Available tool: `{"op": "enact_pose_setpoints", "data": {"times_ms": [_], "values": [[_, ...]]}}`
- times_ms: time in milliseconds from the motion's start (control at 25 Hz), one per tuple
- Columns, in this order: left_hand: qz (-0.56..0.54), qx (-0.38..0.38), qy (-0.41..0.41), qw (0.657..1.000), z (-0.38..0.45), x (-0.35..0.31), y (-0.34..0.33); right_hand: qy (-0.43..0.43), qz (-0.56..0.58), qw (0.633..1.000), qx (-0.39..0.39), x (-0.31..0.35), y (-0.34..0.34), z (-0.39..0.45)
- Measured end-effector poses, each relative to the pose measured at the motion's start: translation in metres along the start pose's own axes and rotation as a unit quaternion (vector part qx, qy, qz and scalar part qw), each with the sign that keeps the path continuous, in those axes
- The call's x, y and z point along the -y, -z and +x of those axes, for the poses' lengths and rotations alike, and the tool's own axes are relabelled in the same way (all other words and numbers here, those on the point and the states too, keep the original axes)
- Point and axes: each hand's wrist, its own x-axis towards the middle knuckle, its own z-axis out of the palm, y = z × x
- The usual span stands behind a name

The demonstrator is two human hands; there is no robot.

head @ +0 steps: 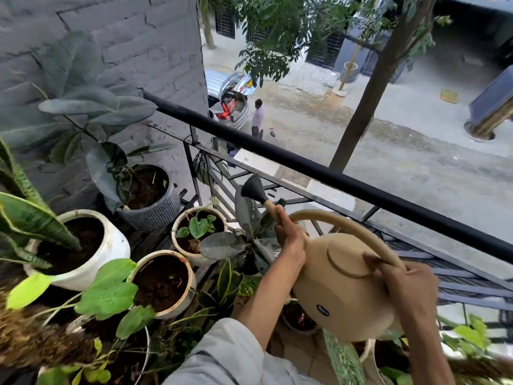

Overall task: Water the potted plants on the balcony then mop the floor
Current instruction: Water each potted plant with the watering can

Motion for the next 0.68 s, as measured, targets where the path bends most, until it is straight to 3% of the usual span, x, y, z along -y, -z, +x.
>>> {"op": "enact_pose_setpoints", "data": {"times_ms": [280, 480, 680], "values": [[-0.121, -0.045, -0.036, 0.991, -0.006, -0.008, -0.049, 0.052, -0.023, 0.998, 0.027, 0.042, 0.028, 0.053], [-0.125, -0.069, -0.016, 0.990, 0.011, 0.001, -0.062, 0.068, -0.061, 0.995, 0.033, 0.055, 0.034, 0.061], [-0.096, -0.036, 0.001, 0.995, 0.010, -0.013, -0.066, 0.064, -0.064, 0.995, 0.042, 0.058, 0.028, 0.064]]}}
